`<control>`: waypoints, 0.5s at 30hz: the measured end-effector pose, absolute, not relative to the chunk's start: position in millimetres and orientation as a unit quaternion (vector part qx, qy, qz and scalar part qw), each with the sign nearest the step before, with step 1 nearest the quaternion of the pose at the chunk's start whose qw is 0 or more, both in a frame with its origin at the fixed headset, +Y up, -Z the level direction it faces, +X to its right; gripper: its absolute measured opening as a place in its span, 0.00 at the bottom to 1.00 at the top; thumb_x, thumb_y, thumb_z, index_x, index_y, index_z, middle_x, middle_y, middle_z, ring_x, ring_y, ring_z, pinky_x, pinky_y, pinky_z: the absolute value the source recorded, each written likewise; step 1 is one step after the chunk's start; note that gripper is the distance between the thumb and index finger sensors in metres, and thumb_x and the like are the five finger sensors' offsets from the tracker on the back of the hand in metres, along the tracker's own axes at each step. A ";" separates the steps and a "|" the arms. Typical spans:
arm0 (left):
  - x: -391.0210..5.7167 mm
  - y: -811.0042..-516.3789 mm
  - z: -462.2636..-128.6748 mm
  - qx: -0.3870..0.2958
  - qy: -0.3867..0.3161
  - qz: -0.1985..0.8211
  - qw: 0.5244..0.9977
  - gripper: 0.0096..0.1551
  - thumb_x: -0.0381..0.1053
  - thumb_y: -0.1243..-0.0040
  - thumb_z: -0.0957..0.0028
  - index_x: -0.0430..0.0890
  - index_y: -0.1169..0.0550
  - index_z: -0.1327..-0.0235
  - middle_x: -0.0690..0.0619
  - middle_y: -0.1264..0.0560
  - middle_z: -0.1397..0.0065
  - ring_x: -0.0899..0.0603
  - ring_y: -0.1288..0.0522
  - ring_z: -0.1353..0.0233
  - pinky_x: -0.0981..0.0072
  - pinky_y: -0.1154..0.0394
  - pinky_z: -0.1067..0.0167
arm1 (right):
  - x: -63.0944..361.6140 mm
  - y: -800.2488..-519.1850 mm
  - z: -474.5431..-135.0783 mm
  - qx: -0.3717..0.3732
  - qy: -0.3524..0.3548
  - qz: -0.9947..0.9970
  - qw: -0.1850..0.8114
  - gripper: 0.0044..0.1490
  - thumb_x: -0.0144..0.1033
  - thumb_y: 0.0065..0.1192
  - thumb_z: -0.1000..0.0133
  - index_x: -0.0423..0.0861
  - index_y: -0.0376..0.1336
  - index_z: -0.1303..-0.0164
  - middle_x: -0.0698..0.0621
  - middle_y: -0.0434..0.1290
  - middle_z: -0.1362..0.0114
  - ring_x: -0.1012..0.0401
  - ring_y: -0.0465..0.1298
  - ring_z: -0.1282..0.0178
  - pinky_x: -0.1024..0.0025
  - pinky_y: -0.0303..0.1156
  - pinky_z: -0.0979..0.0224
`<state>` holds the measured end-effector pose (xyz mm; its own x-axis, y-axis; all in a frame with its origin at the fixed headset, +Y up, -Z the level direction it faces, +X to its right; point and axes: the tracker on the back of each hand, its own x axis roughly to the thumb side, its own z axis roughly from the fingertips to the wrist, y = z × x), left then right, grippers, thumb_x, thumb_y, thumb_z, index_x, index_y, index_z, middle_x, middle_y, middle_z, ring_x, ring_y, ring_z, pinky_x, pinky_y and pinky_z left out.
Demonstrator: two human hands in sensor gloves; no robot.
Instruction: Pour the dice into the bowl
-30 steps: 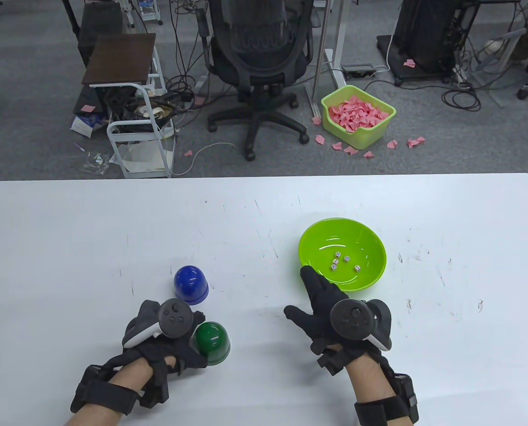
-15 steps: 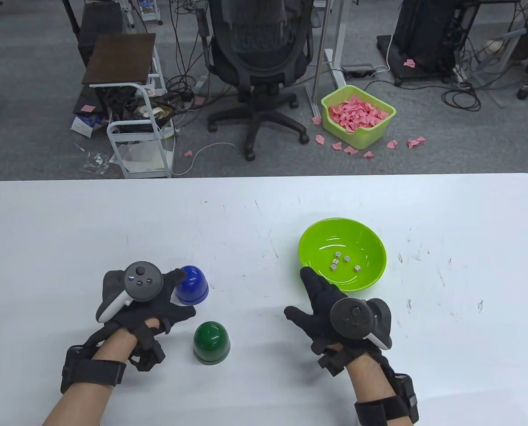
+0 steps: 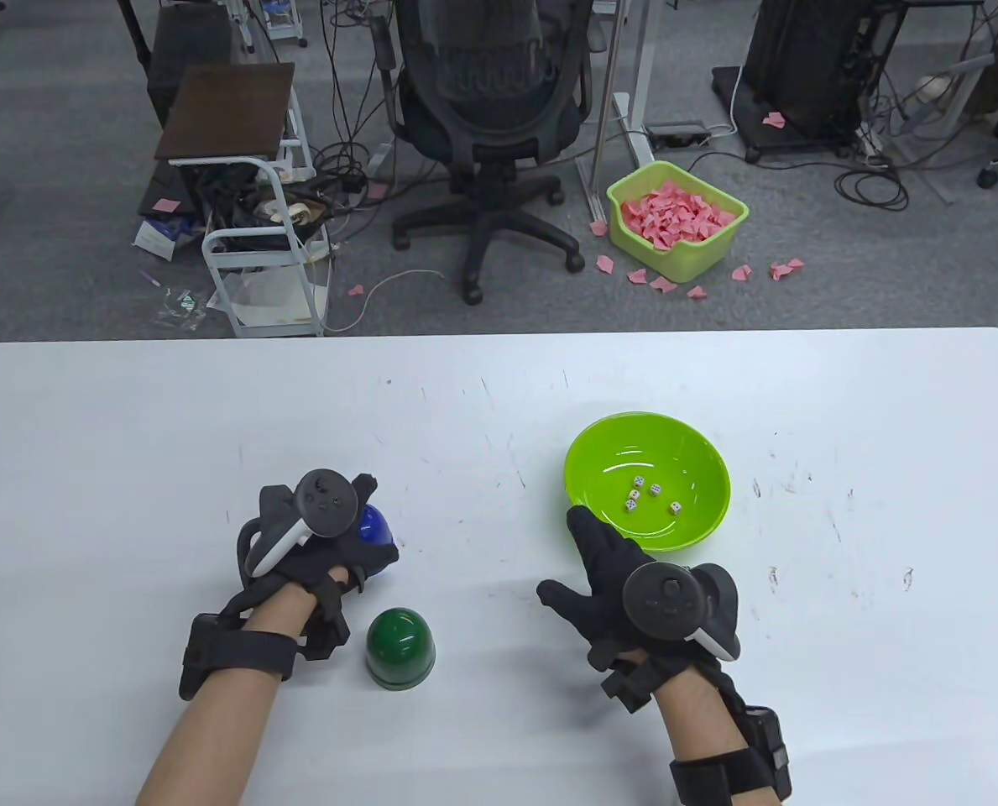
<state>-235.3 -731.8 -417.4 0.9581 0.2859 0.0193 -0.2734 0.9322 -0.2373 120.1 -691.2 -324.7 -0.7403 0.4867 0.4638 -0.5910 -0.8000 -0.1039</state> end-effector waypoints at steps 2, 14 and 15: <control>-232.2 -738.7 -421.8 -0.121 -0.019 0.126 0.984 0.58 0.67 0.26 0.59 0.56 0.44 0.20 0.40 0.45 0.15 0.30 0.39 0.18 0.29 0.37 0.26 | 120.0 -691.3 -324.8 0.212 -0.122 0.925 0.290 0.58 0.61 0.63 0.47 0.33 0.50 0.20 0.28 0.67 0.24 0.33 0.75 0.38 0.29 0.68 0.35; -227.6 -751.6 -427.9 -0.092 -0.012 0.082 0.992 0.61 0.66 0.19 0.66 0.57 0.43 0.26 0.40 0.36 0.21 0.31 0.24 0.27 0.32 0.22 0.34 | 120.3 -692.3 -324.9 0.205 -0.115 0.926 0.294 0.58 0.61 0.63 0.47 0.33 0.50 0.20 0.27 0.67 0.24 0.33 0.75 0.38 0.29 0.68 0.35; -227.6 -752.2 -428.5 -0.088 -0.010 0.086 0.992 0.61 0.66 0.18 0.67 0.57 0.43 0.26 0.39 0.36 0.21 0.30 0.24 0.27 0.33 0.21 0.35 | 120.3 -692.4 -324.9 0.205 -0.114 0.926 0.294 0.58 0.61 0.63 0.47 0.33 0.50 0.20 0.28 0.67 0.24 0.33 0.75 0.38 0.29 0.68 0.35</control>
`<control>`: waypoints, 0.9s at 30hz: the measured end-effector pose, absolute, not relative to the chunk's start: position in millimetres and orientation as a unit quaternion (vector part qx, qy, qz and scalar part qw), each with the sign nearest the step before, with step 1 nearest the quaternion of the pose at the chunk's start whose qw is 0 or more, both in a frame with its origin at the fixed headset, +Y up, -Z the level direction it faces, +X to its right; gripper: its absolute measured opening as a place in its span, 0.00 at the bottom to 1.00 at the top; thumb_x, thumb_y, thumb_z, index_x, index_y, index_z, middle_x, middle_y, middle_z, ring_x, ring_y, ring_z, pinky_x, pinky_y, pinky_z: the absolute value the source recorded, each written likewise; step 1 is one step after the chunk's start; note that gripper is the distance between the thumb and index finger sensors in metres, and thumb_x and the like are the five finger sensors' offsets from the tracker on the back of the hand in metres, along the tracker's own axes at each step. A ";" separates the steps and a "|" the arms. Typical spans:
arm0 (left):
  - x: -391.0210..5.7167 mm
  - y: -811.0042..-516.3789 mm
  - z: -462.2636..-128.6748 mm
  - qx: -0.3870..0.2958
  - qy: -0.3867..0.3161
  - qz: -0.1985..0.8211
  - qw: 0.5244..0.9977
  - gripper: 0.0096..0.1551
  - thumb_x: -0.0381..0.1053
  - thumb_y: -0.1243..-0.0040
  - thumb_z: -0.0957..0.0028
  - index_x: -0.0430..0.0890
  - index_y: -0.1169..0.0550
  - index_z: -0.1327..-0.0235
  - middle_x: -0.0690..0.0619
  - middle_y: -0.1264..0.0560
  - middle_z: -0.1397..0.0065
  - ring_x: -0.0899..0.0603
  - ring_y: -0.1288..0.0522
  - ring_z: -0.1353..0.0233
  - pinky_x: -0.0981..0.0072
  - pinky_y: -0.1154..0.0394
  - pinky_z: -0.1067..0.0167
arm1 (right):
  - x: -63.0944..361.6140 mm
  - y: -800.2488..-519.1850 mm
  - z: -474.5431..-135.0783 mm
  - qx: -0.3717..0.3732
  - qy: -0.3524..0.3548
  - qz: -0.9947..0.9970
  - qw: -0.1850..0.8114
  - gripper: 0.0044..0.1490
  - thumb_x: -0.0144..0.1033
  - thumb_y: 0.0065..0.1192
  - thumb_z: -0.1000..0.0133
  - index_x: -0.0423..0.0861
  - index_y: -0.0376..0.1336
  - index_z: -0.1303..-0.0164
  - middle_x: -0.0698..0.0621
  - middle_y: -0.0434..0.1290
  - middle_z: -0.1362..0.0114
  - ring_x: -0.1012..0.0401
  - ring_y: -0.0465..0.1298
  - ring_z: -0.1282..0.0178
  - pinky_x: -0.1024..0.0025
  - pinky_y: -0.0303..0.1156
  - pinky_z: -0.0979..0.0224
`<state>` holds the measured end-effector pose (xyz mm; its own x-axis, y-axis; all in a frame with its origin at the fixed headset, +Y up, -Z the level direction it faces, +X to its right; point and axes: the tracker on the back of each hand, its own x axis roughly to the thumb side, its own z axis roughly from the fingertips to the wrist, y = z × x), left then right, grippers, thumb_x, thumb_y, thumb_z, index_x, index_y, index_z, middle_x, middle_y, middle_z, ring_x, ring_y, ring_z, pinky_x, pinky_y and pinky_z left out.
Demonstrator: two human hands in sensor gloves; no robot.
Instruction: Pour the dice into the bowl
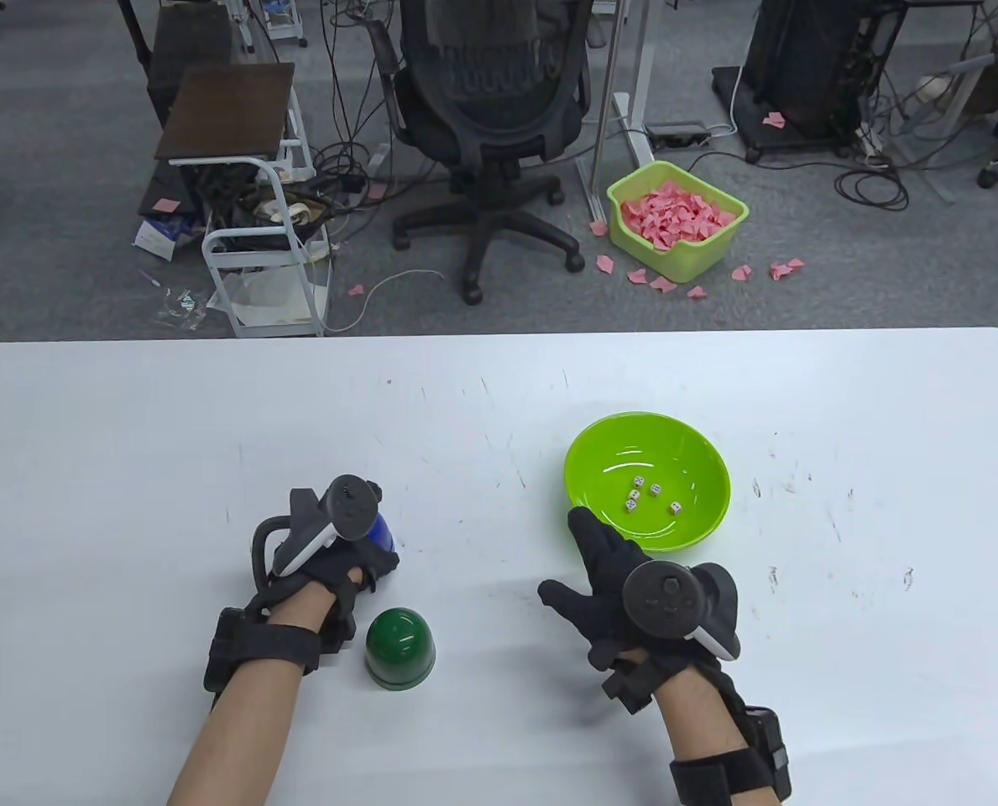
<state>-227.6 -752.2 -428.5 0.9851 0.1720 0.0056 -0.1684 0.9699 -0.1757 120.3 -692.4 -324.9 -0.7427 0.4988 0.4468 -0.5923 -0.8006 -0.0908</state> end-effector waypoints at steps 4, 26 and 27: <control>-228.2 -752.1 -429.5 -0.095 -0.008 0.079 0.992 0.64 0.66 0.15 0.71 0.59 0.43 0.26 0.38 0.36 0.21 0.30 0.22 0.28 0.35 0.18 0.37 | 120.6 -692.7 -324.9 0.202 -0.111 0.927 0.297 0.58 0.61 0.63 0.47 0.33 0.50 0.20 0.27 0.67 0.24 0.33 0.75 0.38 0.29 0.68 0.35; -238.2 -731.0 -419.7 -0.054 -0.043 0.104 0.992 0.69 0.67 0.15 0.72 0.55 0.44 0.23 0.39 0.33 0.23 0.33 0.19 0.31 0.44 0.17 0.36 | 120.0 -692.6 -325.5 0.207 -0.115 0.924 0.301 0.58 0.61 0.63 0.47 0.33 0.50 0.20 0.28 0.67 0.24 0.33 0.75 0.38 0.29 0.68 0.35; -239.0 -727.2 -418.6 -0.050 -0.045 0.110 0.992 0.68 0.67 0.15 0.71 0.55 0.44 0.23 0.39 0.33 0.23 0.33 0.20 0.31 0.44 0.17 0.36 | 120.0 -692.7 -325.4 0.208 -0.115 0.924 0.301 0.58 0.60 0.63 0.47 0.33 0.50 0.20 0.28 0.67 0.24 0.33 0.75 0.38 0.29 0.68 0.35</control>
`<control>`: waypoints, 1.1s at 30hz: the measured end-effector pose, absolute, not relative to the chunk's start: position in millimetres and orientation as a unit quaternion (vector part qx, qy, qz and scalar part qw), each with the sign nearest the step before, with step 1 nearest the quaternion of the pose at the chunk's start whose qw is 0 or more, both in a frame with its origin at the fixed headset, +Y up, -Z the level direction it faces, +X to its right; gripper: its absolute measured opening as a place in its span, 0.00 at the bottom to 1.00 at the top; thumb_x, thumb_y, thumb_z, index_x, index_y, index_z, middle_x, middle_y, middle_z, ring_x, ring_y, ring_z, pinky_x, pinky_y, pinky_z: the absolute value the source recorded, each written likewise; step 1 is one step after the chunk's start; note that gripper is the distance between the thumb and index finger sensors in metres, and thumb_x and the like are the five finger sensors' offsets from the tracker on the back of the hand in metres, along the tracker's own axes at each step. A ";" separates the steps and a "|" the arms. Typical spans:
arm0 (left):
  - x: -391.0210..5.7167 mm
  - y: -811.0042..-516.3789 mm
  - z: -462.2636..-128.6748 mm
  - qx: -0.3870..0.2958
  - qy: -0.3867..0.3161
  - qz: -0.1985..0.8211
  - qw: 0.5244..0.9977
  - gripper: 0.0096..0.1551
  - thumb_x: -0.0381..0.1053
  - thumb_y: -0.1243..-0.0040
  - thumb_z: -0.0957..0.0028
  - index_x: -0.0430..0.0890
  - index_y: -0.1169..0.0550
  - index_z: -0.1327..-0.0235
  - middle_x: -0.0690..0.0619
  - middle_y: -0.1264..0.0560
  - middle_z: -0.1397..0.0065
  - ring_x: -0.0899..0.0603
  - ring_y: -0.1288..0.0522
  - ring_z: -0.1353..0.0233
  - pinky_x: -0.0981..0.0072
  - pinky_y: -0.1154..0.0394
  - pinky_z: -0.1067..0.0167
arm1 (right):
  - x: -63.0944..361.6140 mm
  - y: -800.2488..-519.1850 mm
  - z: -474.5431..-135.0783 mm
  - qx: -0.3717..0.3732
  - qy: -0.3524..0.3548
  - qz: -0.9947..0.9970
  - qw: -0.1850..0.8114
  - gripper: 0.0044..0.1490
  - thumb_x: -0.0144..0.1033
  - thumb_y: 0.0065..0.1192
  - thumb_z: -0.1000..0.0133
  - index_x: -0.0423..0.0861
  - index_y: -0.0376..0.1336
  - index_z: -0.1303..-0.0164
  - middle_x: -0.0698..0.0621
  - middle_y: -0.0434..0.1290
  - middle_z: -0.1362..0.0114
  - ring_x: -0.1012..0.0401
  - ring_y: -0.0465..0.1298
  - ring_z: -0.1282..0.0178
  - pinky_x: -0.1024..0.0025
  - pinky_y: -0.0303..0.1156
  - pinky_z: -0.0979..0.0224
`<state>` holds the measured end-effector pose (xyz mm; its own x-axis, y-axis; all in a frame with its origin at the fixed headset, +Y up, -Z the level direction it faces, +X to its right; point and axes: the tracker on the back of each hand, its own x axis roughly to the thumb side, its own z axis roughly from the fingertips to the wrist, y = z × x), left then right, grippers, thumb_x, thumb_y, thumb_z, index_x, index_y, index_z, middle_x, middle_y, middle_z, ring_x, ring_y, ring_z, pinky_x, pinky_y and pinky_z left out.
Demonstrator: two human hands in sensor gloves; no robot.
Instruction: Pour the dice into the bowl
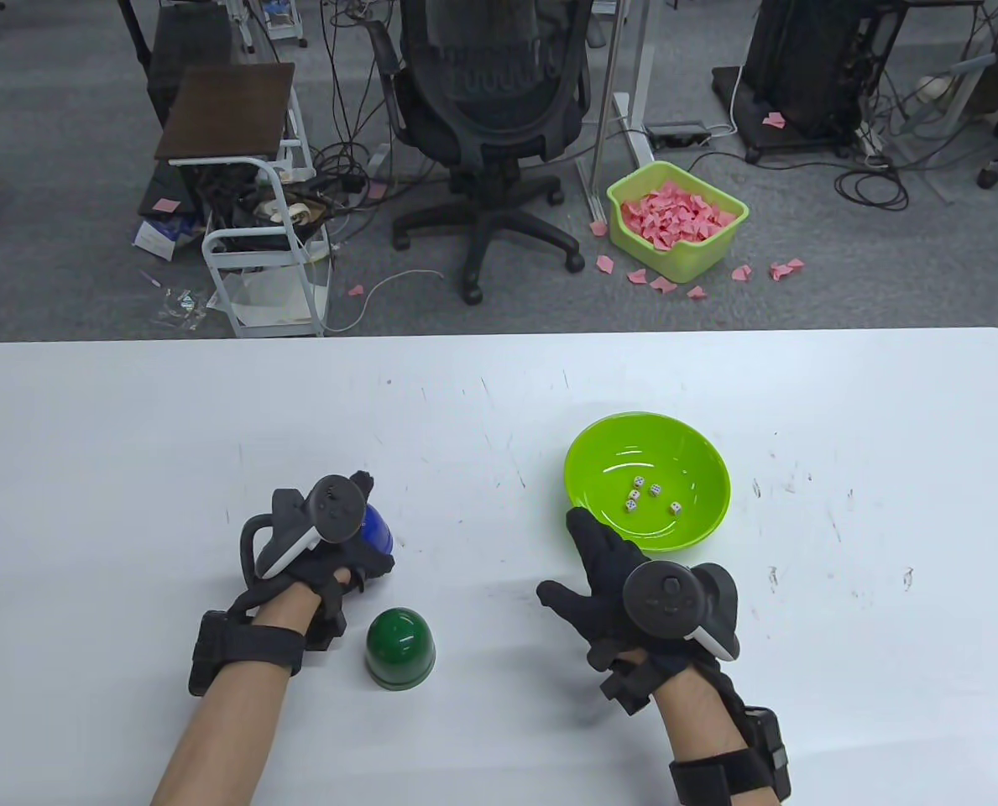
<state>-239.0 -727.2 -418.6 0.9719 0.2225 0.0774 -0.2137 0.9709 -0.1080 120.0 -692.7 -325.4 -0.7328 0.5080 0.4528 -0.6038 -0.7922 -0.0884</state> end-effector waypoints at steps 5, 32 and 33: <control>-237.6 -698.4 -409.8 -0.022 -0.072 0.157 0.985 0.68 0.68 0.15 0.71 0.55 0.44 0.23 0.39 0.33 0.23 0.33 0.20 0.31 0.45 0.17 0.35 | 118.7 -692.4 -324.5 0.208 -0.124 0.923 0.301 0.58 0.60 0.64 0.47 0.33 0.50 0.20 0.28 0.67 0.24 0.33 0.75 0.38 0.29 0.67 0.34; -118.2 -665.7 -351.0 -0.037 -0.259 0.334 0.905 0.67 0.68 0.17 0.68 0.52 0.45 0.23 0.39 0.34 0.24 0.32 0.20 0.32 0.44 0.17 0.37 | 77.2 -691.7 -303.6 0.277 -0.180 0.905 0.267 0.76 0.59 0.76 0.55 0.32 0.35 0.19 0.29 0.57 0.18 0.32 0.68 0.30 0.22 0.58 0.31; -115.2 -666.5 -349.6 -0.040 -0.260 0.339 0.903 0.67 0.68 0.17 0.68 0.52 0.45 0.23 0.39 0.34 0.23 0.32 0.20 0.32 0.44 0.17 0.37 | 77.4 -691.9 -303.8 0.277 -0.180 0.906 0.266 0.76 0.58 0.76 0.55 0.32 0.35 0.20 0.29 0.58 0.18 0.32 0.69 0.30 0.22 0.59 0.31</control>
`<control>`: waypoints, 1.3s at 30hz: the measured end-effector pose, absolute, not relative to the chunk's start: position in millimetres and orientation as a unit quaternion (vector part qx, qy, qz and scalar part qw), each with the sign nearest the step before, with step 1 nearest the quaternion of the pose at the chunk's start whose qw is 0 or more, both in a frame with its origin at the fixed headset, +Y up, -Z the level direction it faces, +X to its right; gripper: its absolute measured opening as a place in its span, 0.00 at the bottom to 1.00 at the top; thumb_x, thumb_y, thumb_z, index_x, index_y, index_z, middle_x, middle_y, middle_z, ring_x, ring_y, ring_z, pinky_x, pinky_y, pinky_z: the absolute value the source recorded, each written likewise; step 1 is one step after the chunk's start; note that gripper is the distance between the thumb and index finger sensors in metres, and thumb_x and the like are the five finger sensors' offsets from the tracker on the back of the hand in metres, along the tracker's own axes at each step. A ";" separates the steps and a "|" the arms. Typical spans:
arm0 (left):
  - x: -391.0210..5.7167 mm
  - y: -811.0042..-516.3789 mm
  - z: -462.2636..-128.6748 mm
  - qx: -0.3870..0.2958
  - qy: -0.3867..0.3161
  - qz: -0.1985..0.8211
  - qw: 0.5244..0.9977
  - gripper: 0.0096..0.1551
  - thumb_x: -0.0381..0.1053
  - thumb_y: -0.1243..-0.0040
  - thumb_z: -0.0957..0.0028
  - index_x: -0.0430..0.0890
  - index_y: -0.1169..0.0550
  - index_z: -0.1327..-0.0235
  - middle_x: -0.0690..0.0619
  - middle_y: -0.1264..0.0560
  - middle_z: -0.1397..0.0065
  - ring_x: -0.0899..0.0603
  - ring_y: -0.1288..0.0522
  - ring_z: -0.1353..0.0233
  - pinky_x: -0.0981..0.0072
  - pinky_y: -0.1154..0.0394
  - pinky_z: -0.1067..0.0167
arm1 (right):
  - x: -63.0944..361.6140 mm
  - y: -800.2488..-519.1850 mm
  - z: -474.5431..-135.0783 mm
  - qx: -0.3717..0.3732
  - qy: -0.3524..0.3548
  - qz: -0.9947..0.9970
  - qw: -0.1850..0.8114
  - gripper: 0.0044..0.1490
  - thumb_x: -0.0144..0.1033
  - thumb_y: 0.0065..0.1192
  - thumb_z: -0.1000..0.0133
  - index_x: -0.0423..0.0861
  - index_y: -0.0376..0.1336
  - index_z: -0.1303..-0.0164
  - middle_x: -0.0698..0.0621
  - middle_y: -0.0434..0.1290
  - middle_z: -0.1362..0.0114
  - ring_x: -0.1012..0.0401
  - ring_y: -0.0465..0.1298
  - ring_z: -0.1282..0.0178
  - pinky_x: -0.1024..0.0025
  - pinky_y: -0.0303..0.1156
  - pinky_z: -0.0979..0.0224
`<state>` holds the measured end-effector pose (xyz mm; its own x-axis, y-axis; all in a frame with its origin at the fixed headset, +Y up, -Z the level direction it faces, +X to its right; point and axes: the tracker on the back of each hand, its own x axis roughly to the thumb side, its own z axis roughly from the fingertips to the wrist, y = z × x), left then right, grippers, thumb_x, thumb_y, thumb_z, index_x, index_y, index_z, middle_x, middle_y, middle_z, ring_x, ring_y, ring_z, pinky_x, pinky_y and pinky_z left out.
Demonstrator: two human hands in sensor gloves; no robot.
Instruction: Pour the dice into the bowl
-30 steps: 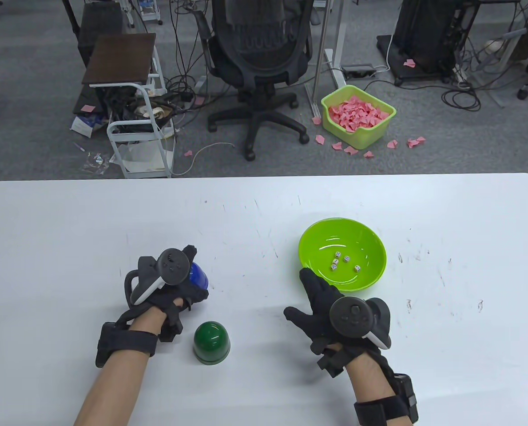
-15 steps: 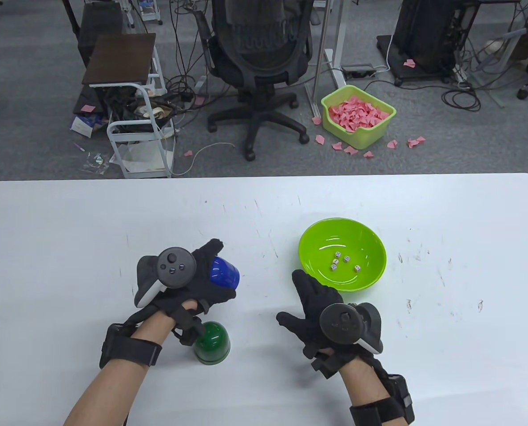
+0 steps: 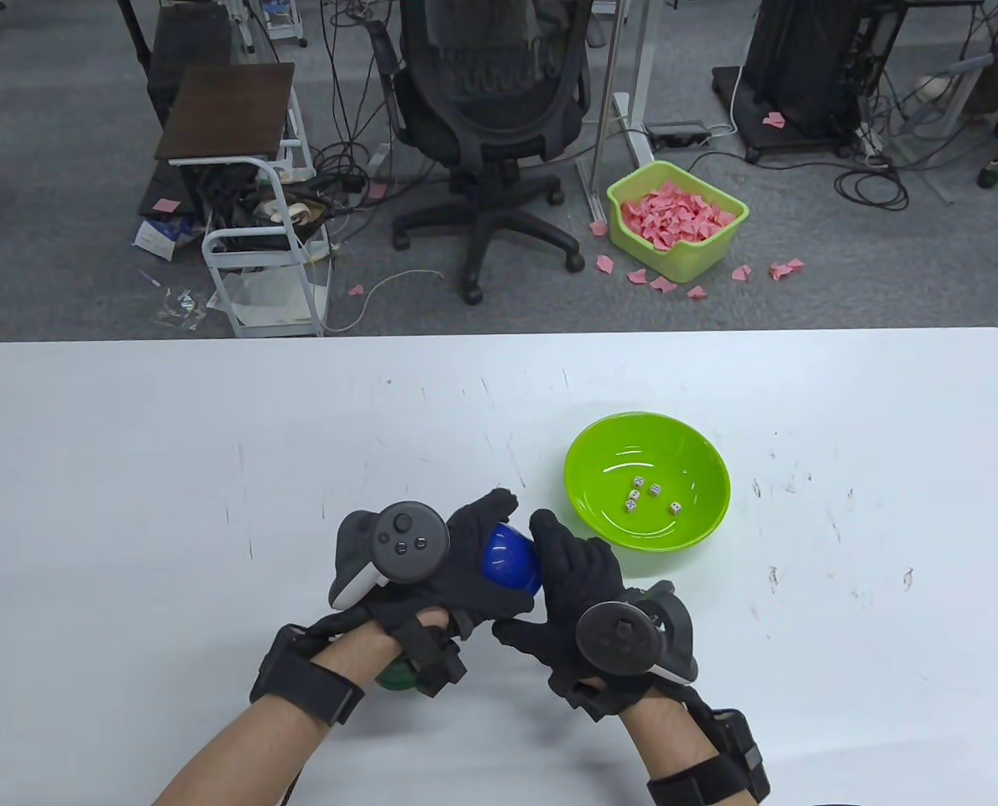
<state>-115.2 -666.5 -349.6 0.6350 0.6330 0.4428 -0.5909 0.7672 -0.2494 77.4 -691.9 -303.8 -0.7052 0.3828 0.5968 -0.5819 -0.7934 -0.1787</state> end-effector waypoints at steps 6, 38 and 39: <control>-107.1 -667.1 -346.2 -0.047 -0.259 0.348 0.900 0.67 0.68 0.19 0.66 0.51 0.46 0.23 0.38 0.35 0.23 0.31 0.21 0.32 0.44 0.18 0.37 | 80.7 -689.3 -305.2 0.263 -0.184 0.906 0.276 0.75 0.55 0.78 0.56 0.29 0.36 0.21 0.28 0.62 0.22 0.35 0.74 0.36 0.26 0.65 0.32; -199.3 -650.2 -375.4 -0.059 -0.198 0.313 0.927 0.59 0.68 0.28 0.57 0.51 0.47 0.21 0.40 0.42 0.19 0.30 0.28 0.28 0.39 0.28 0.30 | 98.3 -699.0 -320.2 0.226 -0.130 0.910 0.321 0.74 0.50 0.82 0.59 0.30 0.40 0.20 0.30 0.63 0.21 0.38 0.76 0.40 0.29 0.67 0.33; -205.5 -653.2 -378.4 -0.057 -0.184 0.304 0.933 0.58 0.68 0.28 0.57 0.53 0.46 0.21 0.40 0.43 0.19 0.31 0.28 0.27 0.39 0.29 0.30 | 98.3 -698.9 -320.1 0.226 -0.130 0.911 0.320 0.74 0.50 0.82 0.59 0.30 0.40 0.20 0.30 0.63 0.21 0.38 0.76 0.40 0.29 0.67 0.33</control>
<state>-205.5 -653.2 -378.4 0.7471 0.5883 0.3094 -0.5464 0.8086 -0.2183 98.3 -698.9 -320.1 -0.6930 0.5237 0.4955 -0.6415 -0.7616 -0.0923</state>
